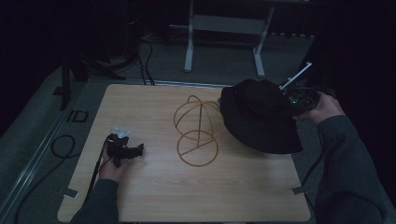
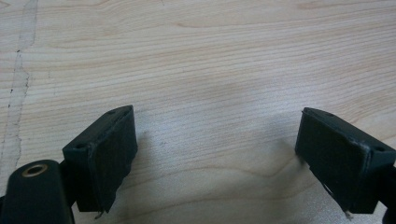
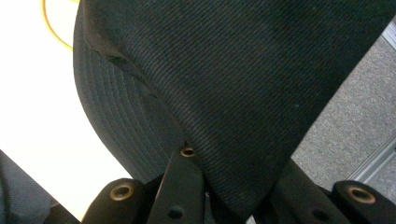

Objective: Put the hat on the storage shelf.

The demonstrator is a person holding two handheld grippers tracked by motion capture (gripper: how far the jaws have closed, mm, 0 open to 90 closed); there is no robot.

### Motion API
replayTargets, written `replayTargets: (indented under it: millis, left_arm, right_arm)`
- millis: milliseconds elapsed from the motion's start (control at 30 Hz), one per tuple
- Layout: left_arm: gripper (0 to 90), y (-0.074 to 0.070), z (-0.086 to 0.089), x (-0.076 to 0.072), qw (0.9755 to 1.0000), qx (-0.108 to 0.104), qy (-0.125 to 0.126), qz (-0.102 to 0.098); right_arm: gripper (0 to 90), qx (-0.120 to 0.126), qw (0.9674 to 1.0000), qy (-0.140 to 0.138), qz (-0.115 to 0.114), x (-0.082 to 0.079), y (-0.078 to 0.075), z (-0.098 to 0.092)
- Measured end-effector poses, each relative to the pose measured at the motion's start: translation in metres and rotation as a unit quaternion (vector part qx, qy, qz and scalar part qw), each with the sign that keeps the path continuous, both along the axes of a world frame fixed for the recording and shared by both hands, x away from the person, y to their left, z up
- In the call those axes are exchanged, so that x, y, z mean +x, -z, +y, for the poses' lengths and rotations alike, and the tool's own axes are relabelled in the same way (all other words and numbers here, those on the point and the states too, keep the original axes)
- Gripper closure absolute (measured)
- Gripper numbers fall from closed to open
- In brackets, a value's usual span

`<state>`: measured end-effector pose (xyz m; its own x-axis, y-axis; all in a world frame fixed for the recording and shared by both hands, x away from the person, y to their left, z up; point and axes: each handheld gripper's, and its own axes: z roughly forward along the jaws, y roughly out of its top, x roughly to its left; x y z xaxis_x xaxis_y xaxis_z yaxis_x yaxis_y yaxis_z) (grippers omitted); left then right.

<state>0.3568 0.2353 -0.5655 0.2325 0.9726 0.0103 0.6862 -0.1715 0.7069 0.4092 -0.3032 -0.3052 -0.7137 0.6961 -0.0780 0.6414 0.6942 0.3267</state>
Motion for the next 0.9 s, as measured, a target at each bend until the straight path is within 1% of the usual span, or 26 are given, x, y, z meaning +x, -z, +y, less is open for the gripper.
replayTargets:
  millis: [167, 300, 600, 733, 900]
  left_arm:
    - [13.0, 0.0, 0.0, 0.0, 1.0, 0.0, 0.0, 0.0]
    - [13.0, 0.0, 0.0, 0.0, 1.0, 0.0, 0.0, 0.0]
    - [13.0, 0.0, 0.0, 0.0, 1.0, 0.0, 0.0, 0.001]
    - [13.0, 0.0, 0.0, 0.0, 1.0, 0.0, 0.0, 0.0]
    - [13.0, 0.0, 0.0, 0.0, 1.0, 0.0, 0.0, 0.001]
  right_arm:
    - [86.6, 0.01, 0.9999, 0.001, -0.007, -0.004, -0.006, -0.004]
    - [86.6, 0.008, 0.9999, -0.001, -0.011, -0.006, -0.012, -0.004]
    - [86.6, 0.013, 0.9997, -0.003, -0.022, -0.011, -0.025, -0.007]
    - [86.6, 0.018, 0.9995, -0.008, -0.026, -0.015, -0.032, -0.011]
    - [86.6, 0.019, 0.9994, -0.02, -0.023, -0.019, -0.036, -0.012]
